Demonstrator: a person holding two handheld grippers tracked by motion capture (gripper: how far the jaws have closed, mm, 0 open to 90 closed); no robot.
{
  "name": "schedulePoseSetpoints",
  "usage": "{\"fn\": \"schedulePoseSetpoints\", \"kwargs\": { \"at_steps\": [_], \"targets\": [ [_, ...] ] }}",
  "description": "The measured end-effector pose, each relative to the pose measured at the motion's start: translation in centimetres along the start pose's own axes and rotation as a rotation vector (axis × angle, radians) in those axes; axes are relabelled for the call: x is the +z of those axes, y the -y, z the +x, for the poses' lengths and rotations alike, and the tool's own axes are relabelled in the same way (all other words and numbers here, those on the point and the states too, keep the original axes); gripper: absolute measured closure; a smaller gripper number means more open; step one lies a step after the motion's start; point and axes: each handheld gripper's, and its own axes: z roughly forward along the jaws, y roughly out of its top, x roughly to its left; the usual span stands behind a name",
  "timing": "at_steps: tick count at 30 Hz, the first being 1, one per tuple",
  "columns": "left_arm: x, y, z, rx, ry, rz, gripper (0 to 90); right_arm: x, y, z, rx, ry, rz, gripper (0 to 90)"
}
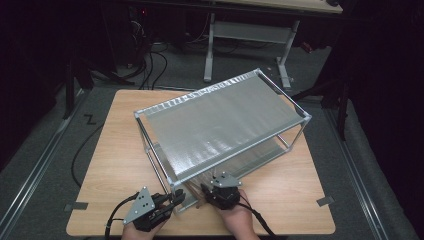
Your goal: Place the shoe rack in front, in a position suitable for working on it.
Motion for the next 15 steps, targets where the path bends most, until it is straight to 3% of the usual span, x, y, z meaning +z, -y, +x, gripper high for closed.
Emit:
{"fn": "schedulePoseSetpoints", "kwargs": {
  "at_steps": [7, 12, 13, 15],
  "targets": [
    [0.0, 0.0, 0.0, -0.001, 0.001, -0.001, 79.6, -0.7, 0.6, -3.8, 0.055, 0.07, 0.007, 52.7],
    [0.0, 0.0, -0.1, -0.008, -0.002, -0.001, 79.5, -1.2, 1.1, -6.5, 0.067, 0.124, 0.005, 52.6],
    [-0.1, 0.0, -0.1, -0.009, -0.002, -0.001, 79.5, -1.3, 1.2, -7.2, 0.049, 0.135, 0.002, 52.5],
    [-0.1, 0.0, -0.1, -0.009, -0.004, -0.001, 79.5, -1.5, 1.4, -8.2, 0.07, 0.154, 0.005, 52.5]
  ]
}}
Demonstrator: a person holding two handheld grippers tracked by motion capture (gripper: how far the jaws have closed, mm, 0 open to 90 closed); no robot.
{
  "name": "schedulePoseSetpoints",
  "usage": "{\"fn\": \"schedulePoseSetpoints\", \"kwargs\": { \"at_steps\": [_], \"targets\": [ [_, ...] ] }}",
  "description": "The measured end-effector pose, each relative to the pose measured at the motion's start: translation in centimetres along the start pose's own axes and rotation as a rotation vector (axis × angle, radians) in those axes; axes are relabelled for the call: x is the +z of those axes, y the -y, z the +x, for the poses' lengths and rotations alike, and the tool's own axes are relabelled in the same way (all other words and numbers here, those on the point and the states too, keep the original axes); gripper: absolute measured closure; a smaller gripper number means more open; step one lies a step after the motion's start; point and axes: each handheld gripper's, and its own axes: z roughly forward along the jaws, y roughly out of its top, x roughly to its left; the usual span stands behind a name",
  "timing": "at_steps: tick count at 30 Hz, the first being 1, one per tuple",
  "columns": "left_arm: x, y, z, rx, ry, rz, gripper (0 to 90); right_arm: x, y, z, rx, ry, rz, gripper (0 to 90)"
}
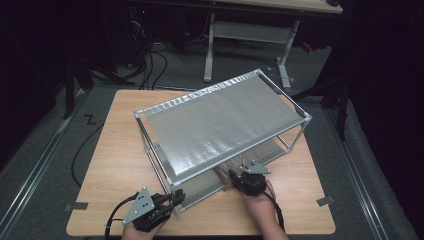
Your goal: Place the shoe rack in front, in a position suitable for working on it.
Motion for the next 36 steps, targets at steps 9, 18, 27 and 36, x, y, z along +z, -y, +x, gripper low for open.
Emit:
{"fn": "schedulePoseSetpoints", "kwargs": {
  "at_steps": [9, 18, 27, 36],
  "targets": [
    [-0.3, 0.1, -0.2, -0.003, 0.001, 0.0, 79.4, -0.6, 1.0, -5.3, 0.051, 0.095, -0.003, 52.5],
    [-0.8, 0.2, -0.4, -0.007, -0.005, 0.002, 79.3, -1.6, 1.9, -10.3, 0.085, 0.183, 0.017, 52.5],
    [-1.5, 0.4, -0.5, -0.014, -0.011, -0.002, 79.1, -2.4, 2.9, -13.3, 0.118, 0.245, 0.016, 52.6],
    [-1.6, 0.4, -0.7, -0.005, -0.015, 0.001, 79.3, -2.8, 3.1, -14.3, 0.107, 0.284, 0.025, 53.3]
  ]
}}
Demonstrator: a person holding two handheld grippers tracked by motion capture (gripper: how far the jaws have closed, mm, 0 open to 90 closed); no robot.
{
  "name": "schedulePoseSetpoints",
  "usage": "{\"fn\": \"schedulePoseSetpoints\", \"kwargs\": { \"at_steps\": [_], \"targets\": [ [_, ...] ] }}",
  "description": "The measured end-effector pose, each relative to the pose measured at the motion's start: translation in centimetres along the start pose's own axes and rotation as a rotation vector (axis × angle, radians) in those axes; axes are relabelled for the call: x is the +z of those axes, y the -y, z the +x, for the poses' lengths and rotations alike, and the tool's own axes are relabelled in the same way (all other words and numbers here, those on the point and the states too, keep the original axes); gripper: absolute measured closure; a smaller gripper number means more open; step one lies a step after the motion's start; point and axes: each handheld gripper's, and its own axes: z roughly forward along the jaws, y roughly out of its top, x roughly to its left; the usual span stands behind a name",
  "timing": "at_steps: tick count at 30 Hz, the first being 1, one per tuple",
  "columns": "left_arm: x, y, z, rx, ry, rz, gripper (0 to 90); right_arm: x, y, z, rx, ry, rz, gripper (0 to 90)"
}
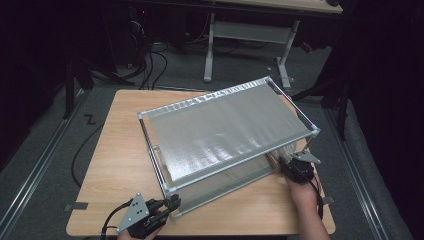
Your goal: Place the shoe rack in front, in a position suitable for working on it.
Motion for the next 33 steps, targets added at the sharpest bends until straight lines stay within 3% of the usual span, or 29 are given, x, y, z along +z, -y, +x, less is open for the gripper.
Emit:
{"fn": "schedulePoseSetpoints", "kwargs": {
  "at_steps": [6, 11, 20, 31, 33],
  "targets": [
    [0.2, 0.1, 0.1, -0.004, 0.004, -0.009, 79.3, -0.1, 0.0, 0.6, 0.029, -0.009, 0.001, 56.3],
    [0.2, 0.1, 0.1, -0.001, 0.005, -0.009, 79.2, -0.6, 0.0, 2.5, 0.02, -0.052, 0.004, 56.0],
    [0.2, 0.2, 0.2, 0.008, 0.017, -0.023, 79.3, -1.7, -0.5, 8.4, -0.031, -0.126, 0.024, 54.6],
    [0.4, 0.2, 0.3, 0.001, 0.026, -0.026, 79.1, -3.2, -0.8, 15.8, -0.108, -0.25, 0.022, 53.9],
    [0.4, 0.2, 0.3, 0.001, 0.024, -0.026, 79.2, -3.4, -0.8, 16.8, -0.105, -0.271, 0.024, 53.8]
  ]
}}
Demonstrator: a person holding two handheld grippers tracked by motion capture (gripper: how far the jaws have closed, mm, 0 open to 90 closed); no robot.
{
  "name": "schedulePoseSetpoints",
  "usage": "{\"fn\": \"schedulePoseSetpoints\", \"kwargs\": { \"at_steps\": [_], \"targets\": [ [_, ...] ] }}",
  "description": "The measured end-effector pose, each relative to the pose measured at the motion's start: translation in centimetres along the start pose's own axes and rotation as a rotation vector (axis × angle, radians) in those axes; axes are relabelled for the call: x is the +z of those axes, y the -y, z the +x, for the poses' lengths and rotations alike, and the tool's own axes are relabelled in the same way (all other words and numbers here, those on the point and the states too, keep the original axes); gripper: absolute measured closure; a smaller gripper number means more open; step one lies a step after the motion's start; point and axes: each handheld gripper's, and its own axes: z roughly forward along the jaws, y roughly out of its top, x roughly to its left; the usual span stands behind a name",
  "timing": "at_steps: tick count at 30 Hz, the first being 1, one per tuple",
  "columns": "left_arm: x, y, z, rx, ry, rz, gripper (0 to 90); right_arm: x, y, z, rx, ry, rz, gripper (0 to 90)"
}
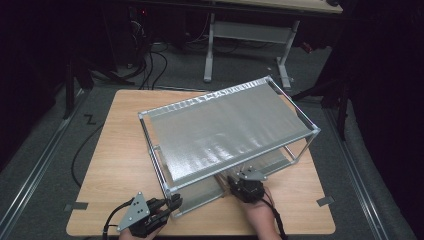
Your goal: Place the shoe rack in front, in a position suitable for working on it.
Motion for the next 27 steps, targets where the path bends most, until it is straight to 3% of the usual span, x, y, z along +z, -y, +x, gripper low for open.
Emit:
{"fn": "schedulePoseSetpoints", "kwargs": {
  "at_steps": [8, 16, 20, 24, 27],
  "targets": [
    [0.0, 0.0, 0.0, 0.0, -0.002, -0.001, 79.1, 0.4, -0.6, 5.1, -0.064, -0.081, -0.012, 52.9],
    [0.1, 0.0, 0.0, 0.002, -0.002, -0.002, 79.1, 0.5, -0.9, 8.9, -0.096, -0.155, -0.023, 52.7],
    [0.1, 0.0, 0.0, 0.001, -0.002, -0.001, 79.2, 0.4, -1.0, 10.5, -0.117, -0.196, -0.031, 52.5],
    [0.1, 0.0, 0.0, -0.001, 0.001, -0.002, 79.1, 0.5, -1.1, 11.7, -0.104, -0.225, -0.034, 52.6],
    [0.1, 0.0, 0.0, -0.003, 0.002, -0.002, 79.1, 0.5, -1.2, 12.3, -0.135, -0.243, -0.041, 52.6]
  ]
}}
